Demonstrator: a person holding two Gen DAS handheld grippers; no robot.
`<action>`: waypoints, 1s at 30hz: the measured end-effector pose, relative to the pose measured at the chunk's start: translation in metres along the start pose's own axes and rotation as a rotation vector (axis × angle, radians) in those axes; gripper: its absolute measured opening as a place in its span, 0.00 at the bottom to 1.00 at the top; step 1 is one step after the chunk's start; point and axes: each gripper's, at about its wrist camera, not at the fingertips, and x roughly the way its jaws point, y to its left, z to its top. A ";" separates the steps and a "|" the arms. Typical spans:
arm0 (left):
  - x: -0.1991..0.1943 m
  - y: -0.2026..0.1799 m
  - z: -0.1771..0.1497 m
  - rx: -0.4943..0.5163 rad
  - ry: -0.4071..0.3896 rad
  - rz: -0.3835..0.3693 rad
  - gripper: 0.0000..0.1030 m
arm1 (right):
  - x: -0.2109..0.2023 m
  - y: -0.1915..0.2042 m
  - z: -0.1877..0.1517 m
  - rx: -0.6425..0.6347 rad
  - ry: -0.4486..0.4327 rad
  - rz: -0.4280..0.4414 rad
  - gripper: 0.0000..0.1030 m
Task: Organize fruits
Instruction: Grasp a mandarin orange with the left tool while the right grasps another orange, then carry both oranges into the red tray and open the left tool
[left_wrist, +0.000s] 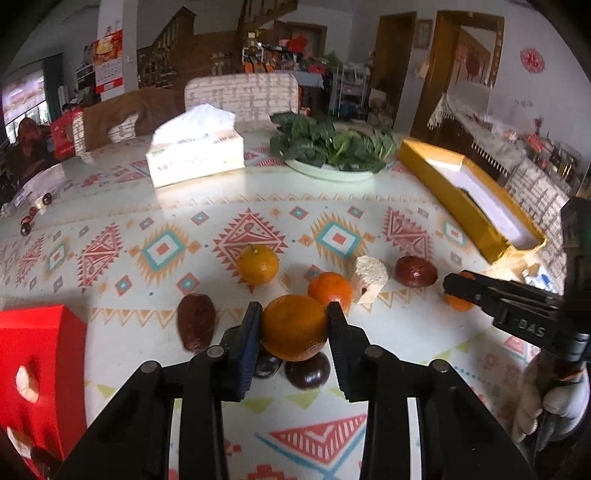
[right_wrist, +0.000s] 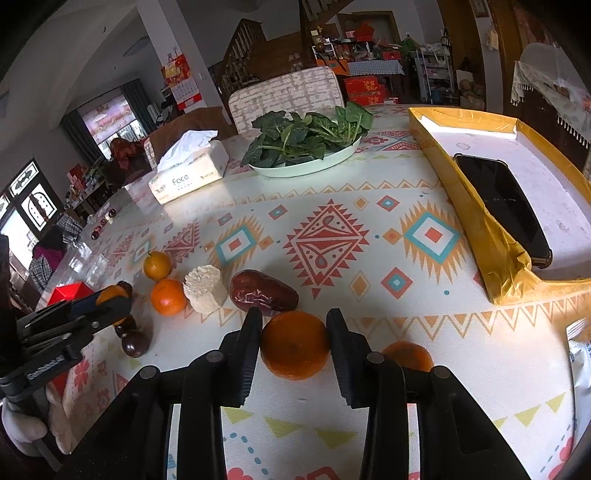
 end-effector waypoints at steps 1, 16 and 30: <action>-0.006 0.002 -0.002 -0.011 -0.009 0.000 0.33 | -0.001 0.000 0.000 0.003 -0.006 0.006 0.39; -0.084 0.063 -0.050 -0.235 -0.112 0.054 0.33 | -0.012 0.002 -0.003 0.051 -0.033 0.169 0.39; -0.146 0.139 -0.088 -0.376 -0.208 0.120 0.34 | -0.022 0.072 -0.018 0.015 0.029 0.305 0.39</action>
